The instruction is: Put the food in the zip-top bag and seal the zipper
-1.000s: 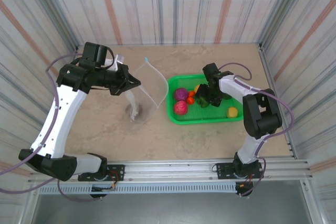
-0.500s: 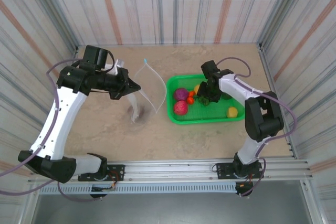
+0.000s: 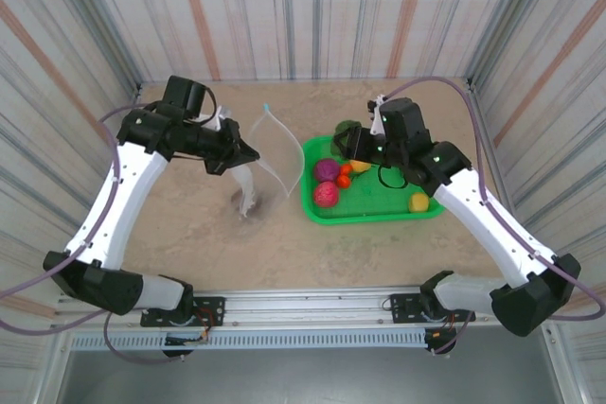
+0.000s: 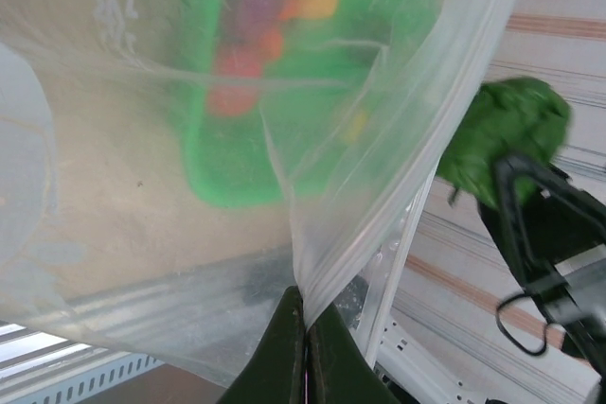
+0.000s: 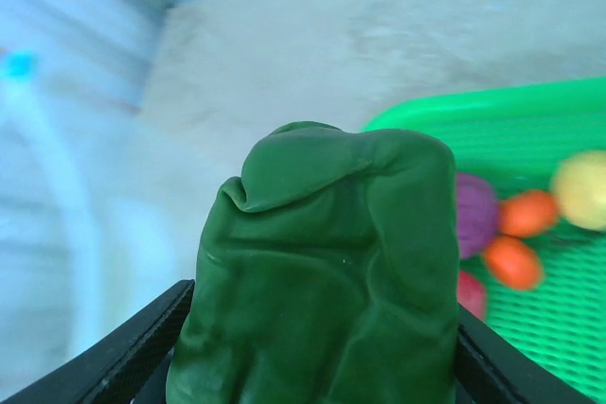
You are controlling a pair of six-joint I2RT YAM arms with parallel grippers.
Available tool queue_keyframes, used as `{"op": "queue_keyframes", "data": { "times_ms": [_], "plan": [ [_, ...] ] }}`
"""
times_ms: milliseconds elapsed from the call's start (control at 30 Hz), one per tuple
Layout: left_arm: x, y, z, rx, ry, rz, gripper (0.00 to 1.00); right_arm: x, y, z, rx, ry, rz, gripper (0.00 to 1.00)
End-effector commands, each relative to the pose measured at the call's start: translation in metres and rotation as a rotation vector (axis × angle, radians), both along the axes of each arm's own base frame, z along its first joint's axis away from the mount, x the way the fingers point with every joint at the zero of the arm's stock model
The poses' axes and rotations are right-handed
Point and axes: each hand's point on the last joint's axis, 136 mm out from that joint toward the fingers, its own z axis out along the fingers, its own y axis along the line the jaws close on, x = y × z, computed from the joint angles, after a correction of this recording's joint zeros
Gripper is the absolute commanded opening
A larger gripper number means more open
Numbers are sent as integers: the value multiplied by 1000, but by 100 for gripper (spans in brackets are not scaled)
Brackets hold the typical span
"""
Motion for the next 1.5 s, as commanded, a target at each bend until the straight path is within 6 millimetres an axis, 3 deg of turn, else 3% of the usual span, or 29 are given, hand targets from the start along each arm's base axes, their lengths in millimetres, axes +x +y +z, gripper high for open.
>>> {"op": "queue_keyframes", "data": {
  "times_ms": [0, 200, 333, 567, 733, 900, 1000, 1167, 1267, 1467],
  "plan": [
    [3, -7, 14, -27, -33, -24, 0, -25, 39, 55, 94, -131, 232, 58],
    [3, -11, 17, -8, -49, -66, 0, -47, 93, 76, 133, -155, 454, 57],
    [-2, -13, 22, 1, -67, -89, 0, -47, 114, 58, 114, -112, 512, 57],
    [-7, -8, 30, 16, -95, -89, 0, -49, 124, 7, 35, -24, 545, 57],
    [-6, -10, 33, 4, -101, -94, 0, -48, 131, -12, -44, 4, 534, 59],
    [-2, -11, 36, 4, -113, -99, 0, -33, 132, -37, -173, 62, 464, 61],
    [0, -12, 37, 2, -114, -99, 0, -29, 133, -43, -212, 88, 450, 69],
    [3, -10, 34, 14, -118, -95, 0, -28, 130, -27, -201, 49, 436, 79],
    [4, -8, 30, 26, -122, -83, 0, -28, 127, -13, -165, 42, 442, 77],
    [3, -4, 22, 31, -109, -70, 0, -31, 121, 33, -85, -40, 453, 73]
  ]
}}
